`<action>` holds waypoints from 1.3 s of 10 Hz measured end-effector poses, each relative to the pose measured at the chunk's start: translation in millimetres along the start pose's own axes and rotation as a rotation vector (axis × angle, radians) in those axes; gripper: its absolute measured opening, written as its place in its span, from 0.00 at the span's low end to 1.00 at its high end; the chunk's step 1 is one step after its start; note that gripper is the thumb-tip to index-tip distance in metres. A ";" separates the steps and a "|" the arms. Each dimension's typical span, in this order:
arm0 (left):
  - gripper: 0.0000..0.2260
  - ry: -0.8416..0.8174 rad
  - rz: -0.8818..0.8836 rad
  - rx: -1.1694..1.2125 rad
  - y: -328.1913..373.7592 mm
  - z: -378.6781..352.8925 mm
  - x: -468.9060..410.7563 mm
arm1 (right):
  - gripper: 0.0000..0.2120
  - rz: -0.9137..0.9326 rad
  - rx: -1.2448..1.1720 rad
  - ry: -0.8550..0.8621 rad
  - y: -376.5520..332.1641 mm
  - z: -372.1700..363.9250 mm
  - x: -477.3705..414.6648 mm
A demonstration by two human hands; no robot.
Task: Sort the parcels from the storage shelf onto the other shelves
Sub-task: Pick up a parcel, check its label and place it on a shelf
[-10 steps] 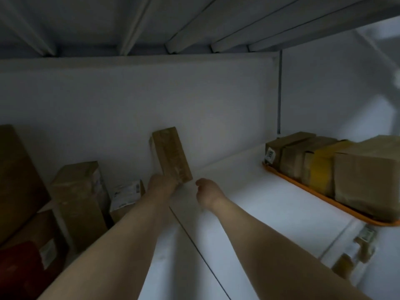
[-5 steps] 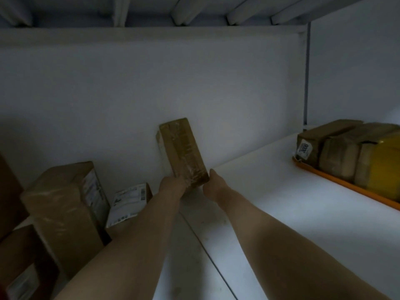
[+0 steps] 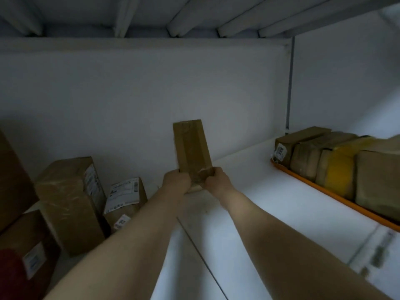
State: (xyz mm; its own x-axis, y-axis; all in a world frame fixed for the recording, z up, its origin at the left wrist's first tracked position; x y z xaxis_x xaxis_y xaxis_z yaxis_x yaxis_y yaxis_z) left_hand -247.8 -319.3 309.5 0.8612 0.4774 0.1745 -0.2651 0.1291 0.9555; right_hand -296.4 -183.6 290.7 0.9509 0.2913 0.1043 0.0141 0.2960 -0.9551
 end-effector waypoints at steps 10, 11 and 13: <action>0.13 -0.137 0.028 0.190 -26.1 -22.3 385.3 | 0.28 -0.109 -0.695 -0.042 72.2 98.7 360.9; 0.02 -0.210 0.082 0.259 -38.1 -18.7 389.0 | 0.22 -0.124 -0.798 -0.124 73.0 88.0 377.7; 0.20 -0.387 0.141 0.213 -59.7 -14.9 384.6 | 0.30 -0.087 -0.867 -0.250 64.9 56.7 398.6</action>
State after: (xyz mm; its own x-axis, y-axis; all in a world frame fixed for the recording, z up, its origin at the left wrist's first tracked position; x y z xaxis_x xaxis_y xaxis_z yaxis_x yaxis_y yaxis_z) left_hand 92.8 -130.5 316.0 0.9322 0.1128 0.3438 -0.3315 -0.1149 0.9364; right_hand 66.0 3.3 286.0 0.8421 0.5190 0.1466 0.4069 -0.4329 -0.8044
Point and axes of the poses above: each hand's wrist, its own x-axis away from the middle knuckle, its own z-axis out of the back of the hand, y = z × x, the point moved 9 cm from there along -x, towards the middle knuckle, and after that the axes turned 8 degrees about -y, right-handed, at the moved point
